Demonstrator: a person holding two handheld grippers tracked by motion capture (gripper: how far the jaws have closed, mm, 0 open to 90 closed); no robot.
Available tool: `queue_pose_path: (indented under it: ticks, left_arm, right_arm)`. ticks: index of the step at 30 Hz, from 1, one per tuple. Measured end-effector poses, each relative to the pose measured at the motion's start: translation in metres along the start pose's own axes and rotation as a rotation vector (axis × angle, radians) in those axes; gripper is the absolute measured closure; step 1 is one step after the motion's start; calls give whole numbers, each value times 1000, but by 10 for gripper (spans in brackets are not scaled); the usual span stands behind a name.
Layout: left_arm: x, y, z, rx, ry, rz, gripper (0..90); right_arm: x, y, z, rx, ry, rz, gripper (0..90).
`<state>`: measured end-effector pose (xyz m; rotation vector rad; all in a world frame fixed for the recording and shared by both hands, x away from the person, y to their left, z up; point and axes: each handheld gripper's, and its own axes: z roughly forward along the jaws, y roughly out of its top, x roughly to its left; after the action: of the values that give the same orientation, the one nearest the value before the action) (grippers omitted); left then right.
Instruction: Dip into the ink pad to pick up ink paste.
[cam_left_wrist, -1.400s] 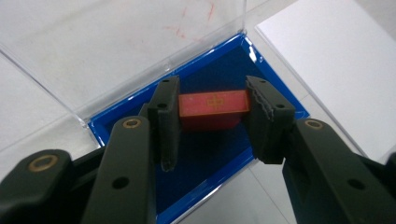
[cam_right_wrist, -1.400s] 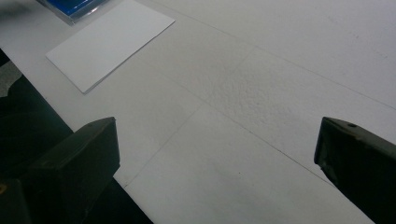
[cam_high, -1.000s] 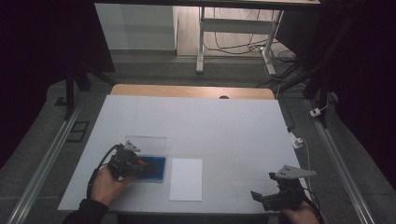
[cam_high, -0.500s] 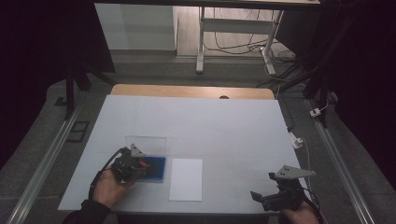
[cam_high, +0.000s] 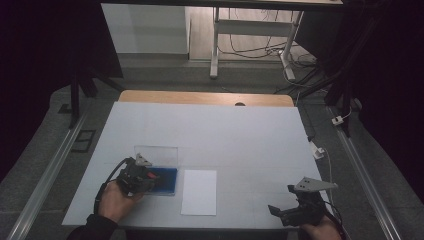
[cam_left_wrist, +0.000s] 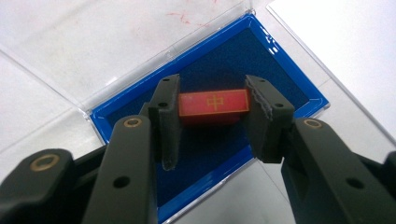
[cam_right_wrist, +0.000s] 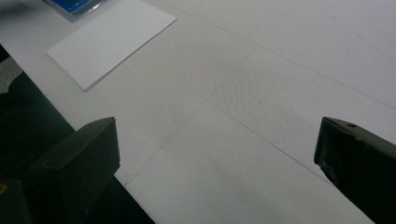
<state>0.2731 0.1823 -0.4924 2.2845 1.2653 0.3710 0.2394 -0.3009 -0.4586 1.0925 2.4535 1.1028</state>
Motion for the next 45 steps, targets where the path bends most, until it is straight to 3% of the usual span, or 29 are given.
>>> queue_pose_path:
  ticks: [5,10,19,23,34,39,45]
  left_arm:
    - [-9,3,1,12,54,54,590]
    - [3,1,1,0,-18,-32,588]
    - [10,1,-1,-7,-64,-60,584]
    - [10,2,-2,-21,-80,-58,583]
    - [9,3,-11,-82,-44,-26,581]
    - [8,5,-15,-105,-64,-40,581]
    - [3,9,-23,-147,-78,-19,581]
  right_arm:
    - [1,0,1,0,2,-1,3]
    - [0,0,1,0,0,-3,4]
    - [0,0,0,0,-3,-4,4]
    - [0,0,0,1,-2,-3,4]
    - [0,0,0,1,-2,-3,4]
    - [0,0,0,-2,1,-3,4]
    - [0,0,0,-2,2,-4,4]
